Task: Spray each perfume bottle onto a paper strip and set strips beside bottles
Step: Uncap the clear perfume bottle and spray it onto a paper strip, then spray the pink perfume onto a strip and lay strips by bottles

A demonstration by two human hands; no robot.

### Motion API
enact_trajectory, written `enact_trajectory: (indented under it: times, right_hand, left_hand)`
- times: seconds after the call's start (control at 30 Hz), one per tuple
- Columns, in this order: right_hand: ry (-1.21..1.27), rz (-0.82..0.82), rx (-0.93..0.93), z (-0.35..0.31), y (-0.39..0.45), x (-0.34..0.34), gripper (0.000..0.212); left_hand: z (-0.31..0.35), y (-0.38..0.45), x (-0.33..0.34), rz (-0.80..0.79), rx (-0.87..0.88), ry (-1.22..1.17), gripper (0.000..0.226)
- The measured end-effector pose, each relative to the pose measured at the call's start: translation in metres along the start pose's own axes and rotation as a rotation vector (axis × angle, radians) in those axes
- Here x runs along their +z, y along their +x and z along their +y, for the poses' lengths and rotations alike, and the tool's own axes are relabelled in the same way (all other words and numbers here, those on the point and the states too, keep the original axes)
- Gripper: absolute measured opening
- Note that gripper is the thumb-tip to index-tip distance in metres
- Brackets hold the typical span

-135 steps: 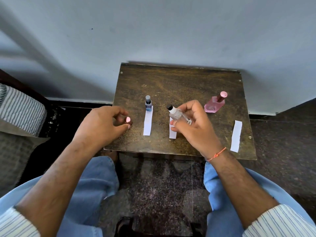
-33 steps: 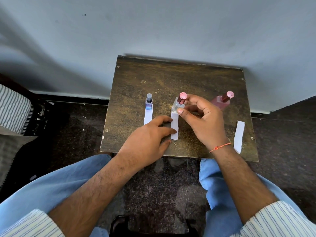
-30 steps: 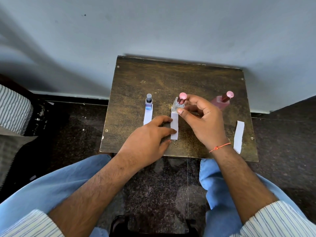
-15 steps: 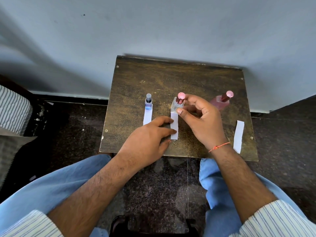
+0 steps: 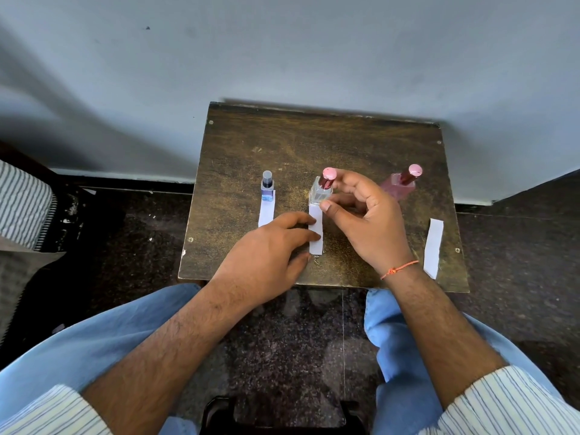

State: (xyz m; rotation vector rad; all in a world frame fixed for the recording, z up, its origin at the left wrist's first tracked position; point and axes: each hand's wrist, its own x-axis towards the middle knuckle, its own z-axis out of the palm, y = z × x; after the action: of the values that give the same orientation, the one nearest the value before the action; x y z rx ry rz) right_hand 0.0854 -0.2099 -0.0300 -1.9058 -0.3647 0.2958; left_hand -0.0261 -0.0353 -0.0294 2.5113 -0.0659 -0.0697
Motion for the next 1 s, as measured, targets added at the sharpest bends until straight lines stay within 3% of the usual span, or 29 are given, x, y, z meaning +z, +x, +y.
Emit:
enact_trajectory:
  times: [0.47,0.83,0.97,1.0]
  right_hand:
    - [-0.036,-0.056,-0.02,-0.002,-0.012,-0.018,0.045]
    - [-0.191,-0.131,-0.044,0.011,-0.019,-0.052,0.027]
    - [-0.229,-0.056,-0.046,0.01,-0.022,-0.067,0.007]
    - [-0.251,0.023,-0.067,0.009,-0.023,-0.07,0.017]
  left_hand:
    - [0.022,0.011,0.006,0.073,-0.006,-0.076,0.029]
    - [0.041,0.027,0.019,0.079,0.046,-0.145,0.012]
    - [0.046,0.032,0.025,0.064,0.041,-0.161,0.017]
    - [0.048,0.034,0.026,0.073,0.026,-0.171,0.02]
